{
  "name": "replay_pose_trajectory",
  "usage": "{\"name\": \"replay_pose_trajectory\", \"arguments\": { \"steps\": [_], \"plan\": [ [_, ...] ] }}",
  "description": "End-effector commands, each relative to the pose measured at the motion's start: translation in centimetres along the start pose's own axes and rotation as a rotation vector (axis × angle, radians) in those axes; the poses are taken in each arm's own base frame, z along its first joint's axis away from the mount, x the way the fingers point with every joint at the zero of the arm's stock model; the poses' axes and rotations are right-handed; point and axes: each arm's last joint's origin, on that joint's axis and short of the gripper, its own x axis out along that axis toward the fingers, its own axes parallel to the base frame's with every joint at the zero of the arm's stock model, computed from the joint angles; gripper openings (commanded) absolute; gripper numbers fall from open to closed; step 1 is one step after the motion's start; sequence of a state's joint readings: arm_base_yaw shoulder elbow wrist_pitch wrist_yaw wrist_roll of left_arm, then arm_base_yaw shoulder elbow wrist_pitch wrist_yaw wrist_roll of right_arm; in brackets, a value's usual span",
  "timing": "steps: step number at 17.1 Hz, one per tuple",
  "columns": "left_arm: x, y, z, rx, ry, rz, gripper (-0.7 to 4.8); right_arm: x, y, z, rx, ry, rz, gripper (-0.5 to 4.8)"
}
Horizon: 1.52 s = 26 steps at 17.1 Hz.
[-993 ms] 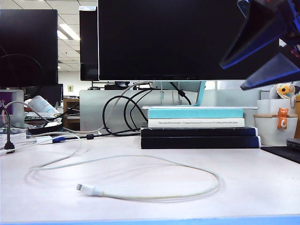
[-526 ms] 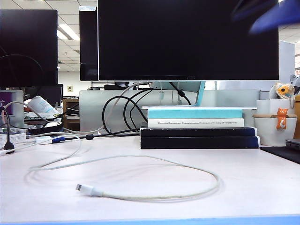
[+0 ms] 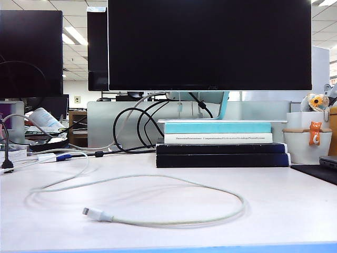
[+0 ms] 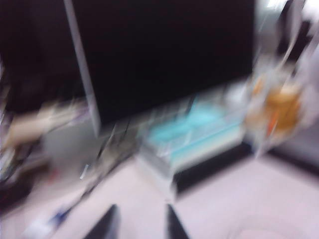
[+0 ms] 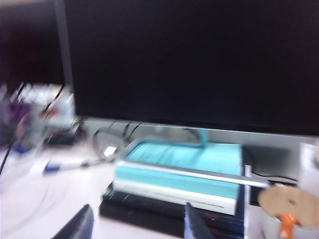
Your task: Unfold the white charging cable into a straight cable.
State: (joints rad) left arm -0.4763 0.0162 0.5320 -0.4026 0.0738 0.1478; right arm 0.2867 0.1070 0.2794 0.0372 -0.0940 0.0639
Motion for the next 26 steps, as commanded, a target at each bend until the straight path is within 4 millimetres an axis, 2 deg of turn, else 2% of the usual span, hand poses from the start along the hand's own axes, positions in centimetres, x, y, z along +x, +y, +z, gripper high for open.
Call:
{"name": "replay_pose_trajectory", "arguments": {
  "steps": [1,2,5,9,11,12,13,14,15,17,18,19,20,21,23,25,26],
  "plan": [
    [2.0,-0.2,-1.5,-0.051,0.026,-0.044,1.38,-0.5,-0.1,-1.0,0.066,-0.071,-0.028,2.37],
    [3.1,-0.3,-2.7,-0.073,0.059,-0.062,1.38,-0.5,-0.2,-1.5,0.066,-0.072,-0.029,2.37],
    [5.0,-0.5,-4.5,-0.163,0.008,-0.079,1.19,-0.4,-0.3,-1.8,0.068,-0.072,-0.07,2.38],
    [5.6,-0.9,-8.0,-0.089,0.07,-0.075,1.19,-0.2,-0.4,-3.4,0.07,-0.029,-0.08,2.38],
    [5.5,0.2,-8.4,-0.076,0.069,0.04,1.16,-0.2,-0.6,-4.3,0.071,-0.007,-0.118,2.37],
    [5.2,1.5,-8.4,-0.059,0.059,0.144,0.84,-0.1,-0.7,-4.8,0.071,0.002,-0.151,2.38],
    [5.0,2.1,-8.5,-0.073,0.067,0.165,0.55,-0.1,-0.8,-5.2,0.07,0.005,-0.161,2.38],
    [4.5,3.0,-8.7,-0.115,0.079,0.194,0.48,-0.1,-0.9,-5.8,0.068,0.006,-0.174,2.36],
    [4.0,3.9,-8.7,-0.144,0.077,0.25,0.48,-0.1,-0.9,-6.6,0.065,0.018,-0.177,1.84],
    [3.4,4.7,-8.8,-0.16,0.077,0.352,0.48,-0.1,-1.1,-7.7,0.029,0.069,-0.199,1.62],
    [3.3,4.9,-8.9,-0.167,0.087,0.372,0.47,-0.1,-1.1,-8.0,-0.005,0.1,-0.223,1.23],
    [3.2,4.9,-9.3,-0.184,0.126,0.413,0.05,-0.2,-1.3,-8.3,-0.055,0.137,-0.285,0.08],
    [3.0,5.1,-9.7,-0.198,0.167,0.502,-0.05,-0.3,-1.5,-8.2,-0.066,0.13,-0.345,-0.05],
    [3.0,5.1,-9.7,-0.198,0.168,0.512,-0.05,-0.3,-1.5,-8.2,-0.075,0.129,-0.357,-0.05],
    [3.3,4.6,-9.5,-0.193,0.147,0.462,-0.05,-0.3,-1.6,-8.2,-0.106,0.137,-0.369,-0.05],
    [3.3,3.0,-8.8,-0.115,0.085,0.393,-0.05,-0.3,-1.6,-8.4,-0.107,0.157,-0.365,-0.05],
    [3.1,2.4,-9.2,-0.088,0.088,0.39,-0.05,-0.3,-1.6,-8.4,-0.107,0.157,-0.363,-0.05]
  ]
}}
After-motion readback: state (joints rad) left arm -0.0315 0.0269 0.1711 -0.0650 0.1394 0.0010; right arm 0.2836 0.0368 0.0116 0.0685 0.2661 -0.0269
